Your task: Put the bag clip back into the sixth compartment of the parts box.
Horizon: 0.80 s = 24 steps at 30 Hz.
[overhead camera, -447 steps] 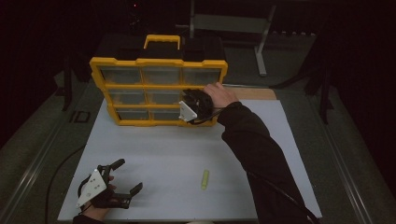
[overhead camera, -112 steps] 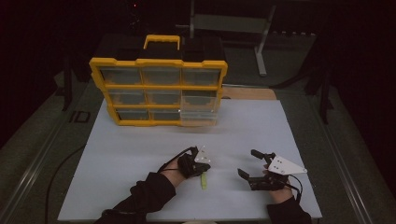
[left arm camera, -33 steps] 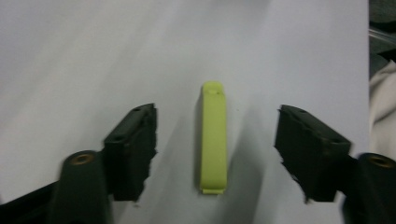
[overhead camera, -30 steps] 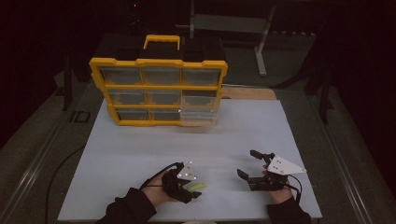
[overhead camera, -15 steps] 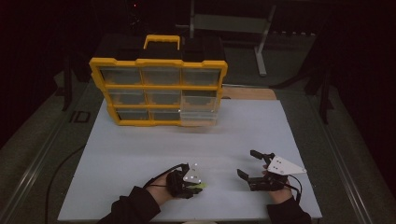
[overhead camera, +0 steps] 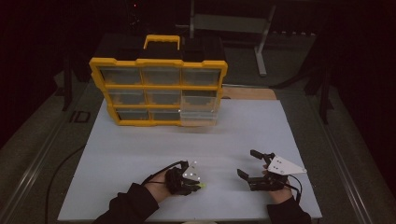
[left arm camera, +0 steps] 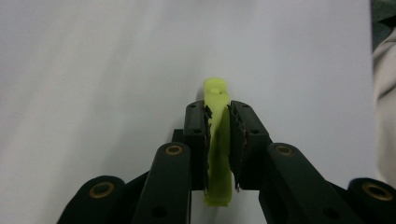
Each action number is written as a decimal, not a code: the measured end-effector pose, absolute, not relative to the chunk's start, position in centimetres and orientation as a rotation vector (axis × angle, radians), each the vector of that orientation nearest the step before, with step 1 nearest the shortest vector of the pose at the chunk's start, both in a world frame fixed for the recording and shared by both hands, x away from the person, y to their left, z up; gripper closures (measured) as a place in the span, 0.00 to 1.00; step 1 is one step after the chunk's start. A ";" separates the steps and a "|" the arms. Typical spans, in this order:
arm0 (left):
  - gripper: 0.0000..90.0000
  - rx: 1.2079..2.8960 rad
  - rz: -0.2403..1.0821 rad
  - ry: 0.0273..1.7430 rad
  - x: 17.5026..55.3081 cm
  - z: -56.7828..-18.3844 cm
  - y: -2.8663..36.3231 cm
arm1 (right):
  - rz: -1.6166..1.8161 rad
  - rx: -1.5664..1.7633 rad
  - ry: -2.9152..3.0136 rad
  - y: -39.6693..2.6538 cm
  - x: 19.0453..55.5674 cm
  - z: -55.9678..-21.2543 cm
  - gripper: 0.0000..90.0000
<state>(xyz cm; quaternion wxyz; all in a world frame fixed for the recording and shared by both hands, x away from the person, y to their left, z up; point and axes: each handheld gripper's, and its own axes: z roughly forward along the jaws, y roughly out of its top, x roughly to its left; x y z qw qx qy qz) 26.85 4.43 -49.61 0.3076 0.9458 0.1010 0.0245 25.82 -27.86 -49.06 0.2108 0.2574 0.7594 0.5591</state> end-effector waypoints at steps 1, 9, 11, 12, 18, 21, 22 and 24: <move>0.88 2.502 0.061 0.261 26.9 -49.4 4.6 | 1.553 0.715 2.111 -27.9 25.8 -49.1 0.15; 0.88 2.531 0.028 0.220 27.1 -48.7 5.1 | 1.556 0.705 2.118 -27.7 26.1 -49.2 0.15; 0.88 2.534 0.026 0.213 27.1 -48.5 5.2 | 1.552 0.701 2.120 -27.6 26.0 -49.2 0.15; 0.88 2.540 0.024 0.208 27.0 -48.3 5.2 | 1.557 0.698 2.120 -27.6 26.0 -49.2 0.15; 0.88 2.540 0.010 0.180 27.3 -47.0 5.6 | 1.560 0.693 2.120 -27.5 25.9 -49.1 0.15; 0.88 2.534 0.002 0.174 27.6 -46.2 5.7 | 1.561 0.695 2.119 -27.6 25.9 -49.1 0.15; 0.88 2.533 0.004 0.166 27.6 -45.9 5.7 | 1.563 0.694 2.118 -27.6 25.8 -49.1 0.15; 0.88 2.527 -0.007 0.157 27.7 -45.2 5.8 | 1.562 0.694 2.116 -27.6 25.9 -49.1 0.15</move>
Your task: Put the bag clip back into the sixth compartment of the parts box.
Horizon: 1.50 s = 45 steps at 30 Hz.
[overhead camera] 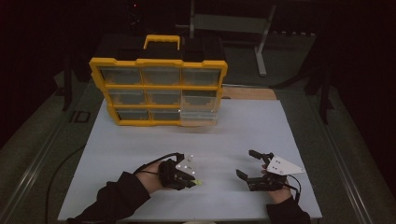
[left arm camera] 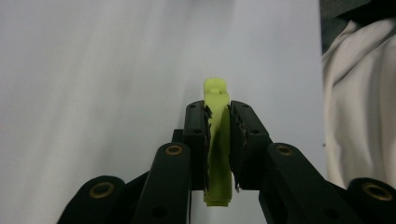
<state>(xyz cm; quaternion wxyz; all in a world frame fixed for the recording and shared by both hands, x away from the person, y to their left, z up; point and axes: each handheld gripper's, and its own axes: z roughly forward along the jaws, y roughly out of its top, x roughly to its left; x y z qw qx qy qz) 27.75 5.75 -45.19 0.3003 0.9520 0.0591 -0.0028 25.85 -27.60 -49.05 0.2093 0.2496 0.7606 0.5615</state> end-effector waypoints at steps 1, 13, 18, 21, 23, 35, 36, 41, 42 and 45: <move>0.88 2.528 -0.001 0.152 27.8 -44.8 5.7 | 1.562 0.695 2.116 -27.6 25.9 -49.1 0.15; 0.88 2.506 0.011 0.137 29.0 -41.2 6.1 | 1.565 0.701 2.117 -27.6 25.9 -49.1 0.15; 0.88 2.498 0.033 0.140 29.9 -39.2 6.3 | 1.563 0.699 2.117 -27.6 25.9 -49.1 0.15; 0.88 2.486 0.050 0.145 30.3 -38.0 6.5 | 1.564 0.697 2.116 -27.6 25.9 -49.1 0.15; 0.88 2.486 0.066 0.140 30.6 -37.2 6.6 | 1.563 0.696 2.117 -27.6 25.9 -49.1 0.15; 0.88 2.416 0.131 0.156 33.2 -32.6 7.4 | 1.560 0.693 2.120 -27.5 25.9 -49.1 0.15; 0.88 2.415 0.142 0.146 33.3 -32.4 7.4 | 1.563 0.694 2.120 -27.5 25.9 -49.1 0.15; 0.88 2.393 0.192 0.153 34.7 -30.9 7.3 | 1.559 0.693 2.120 -27.6 25.9 -49.1 0.15; 0.88 2.390 0.192 0.159 35.0 -30.6 7.3 | 1.559 0.692 2.121 -27.5 25.9 -49.1 0.15; 0.88 2.376 0.194 0.168 35.9 -29.9 7.2 | 1.553 0.689 2.125 -27.5 25.9 -49.2 0.15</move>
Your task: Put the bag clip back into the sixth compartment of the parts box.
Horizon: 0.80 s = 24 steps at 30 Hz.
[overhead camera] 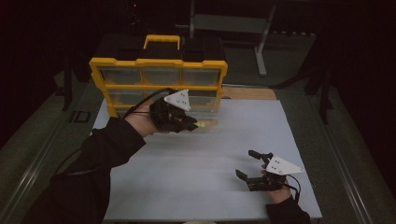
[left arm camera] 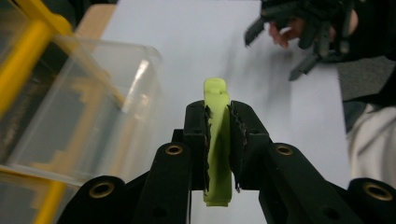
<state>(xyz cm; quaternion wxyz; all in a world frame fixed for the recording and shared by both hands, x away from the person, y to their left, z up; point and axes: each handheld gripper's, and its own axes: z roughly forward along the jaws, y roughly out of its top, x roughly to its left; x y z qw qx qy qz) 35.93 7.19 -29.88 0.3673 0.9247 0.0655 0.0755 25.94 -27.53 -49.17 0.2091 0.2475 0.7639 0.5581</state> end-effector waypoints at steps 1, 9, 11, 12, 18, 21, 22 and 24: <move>0.88 2.376 0.198 0.164 36.2 -29.7 7.1 | 1.551 0.690 2.127 -27.5 25.9 -49.2 0.15; 0.88 2.318 0.241 0.214 38.8 -28.0 7.0 | 1.557 0.692 2.127 -27.6 26.0 -49.2 0.15; 0.88 2.309 0.245 0.224 39.4 -27.8 6.9 | 1.557 0.689 2.125 -27.6 26.0 -49.2 0.15; 0.88 2.304 0.252 0.232 39.8 -27.6 6.8 | 1.559 0.689 2.124 -27.6 26.0 -49.2 0.15; 0.88 2.296 0.271 0.238 41.3 -27.2 6.1 | 1.557 0.686 2.119 -27.6 25.9 -49.1 0.15; 0.88 2.301 0.269 0.251 41.9 -27.3 5.7 | 1.558 0.681 2.122 -27.6 25.9 -49.2 0.15; 0.88 2.301 0.274 0.259 42.3 -27.4 5.6 | 1.557 0.681 2.123 -27.6 25.9 -49.2 0.15; 0.88 2.302 0.286 0.275 42.7 -27.6 5.4 | 1.560 0.679 2.123 -27.6 25.9 -49.2 0.15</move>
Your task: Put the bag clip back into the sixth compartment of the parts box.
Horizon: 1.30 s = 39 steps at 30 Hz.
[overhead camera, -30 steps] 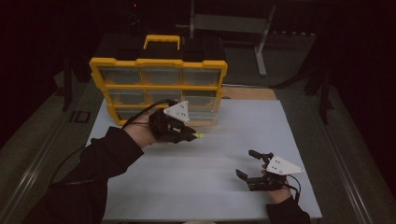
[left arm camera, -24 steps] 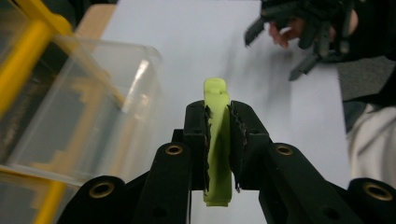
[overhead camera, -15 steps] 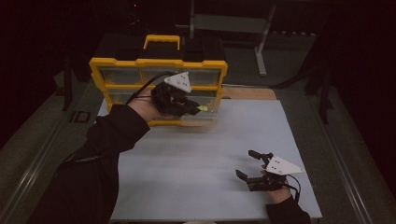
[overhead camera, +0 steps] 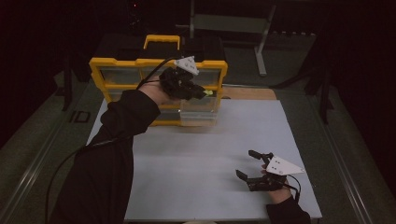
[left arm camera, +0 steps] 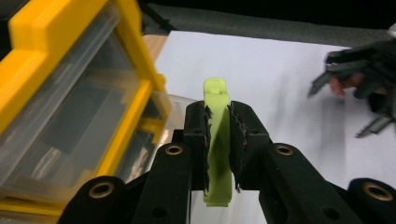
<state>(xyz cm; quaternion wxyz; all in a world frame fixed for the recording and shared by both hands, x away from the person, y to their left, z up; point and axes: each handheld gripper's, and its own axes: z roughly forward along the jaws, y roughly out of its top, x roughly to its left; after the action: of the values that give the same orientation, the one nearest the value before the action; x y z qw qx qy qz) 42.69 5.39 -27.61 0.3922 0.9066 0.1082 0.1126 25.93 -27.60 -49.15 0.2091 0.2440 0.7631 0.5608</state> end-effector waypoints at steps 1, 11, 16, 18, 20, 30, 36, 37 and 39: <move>0.88 2.304 0.290 0.280 42.9 -27.8 5.3 | 1.563 0.681 2.122 -27.6 25.9 -49.1 0.15; 0.88 2.377 0.223 0.324 44.3 -30.4 4.6 | 1.569 0.685 2.117 -27.8 25.9 -49.1 0.15; 0.88 2.430 0.229 0.339 44.5 -31.3 4.0 | 1.571 0.687 2.116 -27.8 26.0 -49.1 0.15; 0.88 2.477 0.242 0.343 44.7 -31.5 3.7 | 1.569 0.685 2.119 -27.8 26.0 -49.2 0.15; 0.88 2.475 0.223 0.351 44.8 -31.6 3.4 | 1.570 0.685 2.119 -27.8 26.0 -49.2 0.15; 0.65 2.475 0.262 0.457 44.9 -30.8 3.2 | 1.571 0.689 2.118 -27.9 26.0 -49.2 0.15; 0.30 2.465 0.258 0.455 44.4 -30.5 3.3 | 1.570 0.689 2.117 -27.9 25.9 -49.1 0.15; 0.30 2.456 0.239 0.440 44.2 -30.3 3.3 | 1.570 0.688 2.117 -27.9 25.9 -49.1 0.15; 0.15 2.442 0.249 0.439 43.9 -30.0 3.4 | 1.569 0.686 2.118 -27.8 25.9 -49.1 0.15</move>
<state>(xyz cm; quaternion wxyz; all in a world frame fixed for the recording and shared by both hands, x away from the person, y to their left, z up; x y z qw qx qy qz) 43.95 3.36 -30.00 0.3186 0.9283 0.1668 0.0945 25.90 -27.84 -49.09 0.2073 0.2465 0.7608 0.5635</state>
